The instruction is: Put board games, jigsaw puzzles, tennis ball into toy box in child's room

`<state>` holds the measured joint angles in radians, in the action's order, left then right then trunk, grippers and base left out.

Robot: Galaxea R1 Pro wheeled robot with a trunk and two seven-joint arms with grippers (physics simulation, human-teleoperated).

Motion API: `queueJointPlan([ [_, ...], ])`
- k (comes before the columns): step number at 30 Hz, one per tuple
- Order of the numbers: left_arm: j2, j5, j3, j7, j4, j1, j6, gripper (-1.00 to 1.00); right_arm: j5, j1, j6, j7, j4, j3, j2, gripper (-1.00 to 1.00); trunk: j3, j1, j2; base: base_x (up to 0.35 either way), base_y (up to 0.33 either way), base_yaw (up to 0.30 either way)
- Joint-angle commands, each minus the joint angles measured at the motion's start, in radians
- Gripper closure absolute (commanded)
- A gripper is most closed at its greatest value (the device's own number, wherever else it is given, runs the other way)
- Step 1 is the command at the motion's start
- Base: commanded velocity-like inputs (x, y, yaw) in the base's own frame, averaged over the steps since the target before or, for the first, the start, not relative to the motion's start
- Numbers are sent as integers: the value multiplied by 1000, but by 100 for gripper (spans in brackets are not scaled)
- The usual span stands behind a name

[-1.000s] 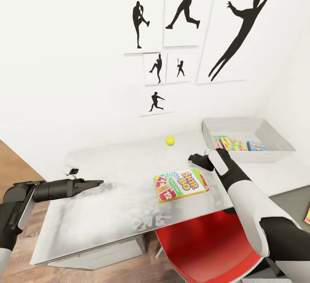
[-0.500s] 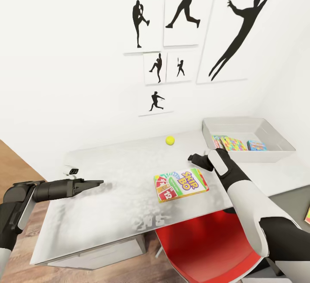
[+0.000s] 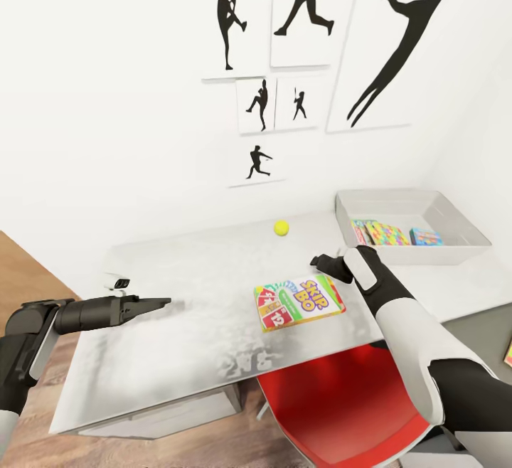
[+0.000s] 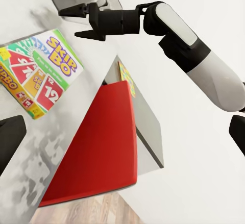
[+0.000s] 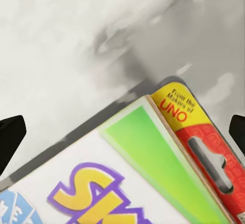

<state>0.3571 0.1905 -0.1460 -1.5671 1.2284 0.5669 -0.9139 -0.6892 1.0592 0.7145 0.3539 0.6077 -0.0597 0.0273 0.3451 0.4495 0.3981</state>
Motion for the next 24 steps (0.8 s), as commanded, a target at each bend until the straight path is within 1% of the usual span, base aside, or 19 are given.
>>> queueJointPlan([
  [1, 0, 0, 0, -4, 0, 1, -11, -100, -10, 1, 2, 9, 1, -6, 1, -100, 3, 0, 2, 0, 6, 0],
  [9, 0, 0, 0, -4, 0, 1, -10, -100, -10, 1, 2, 8, 1, -6, 2, -100, 16, 0, 2, 0, 45, 0],
  [24, -1, 0, 0, -4, 0, 1, -10, -100, -10, 1, 2, 7, 1, -6, 5, -100, 41, 0, 2, 0, 3, 0],
])
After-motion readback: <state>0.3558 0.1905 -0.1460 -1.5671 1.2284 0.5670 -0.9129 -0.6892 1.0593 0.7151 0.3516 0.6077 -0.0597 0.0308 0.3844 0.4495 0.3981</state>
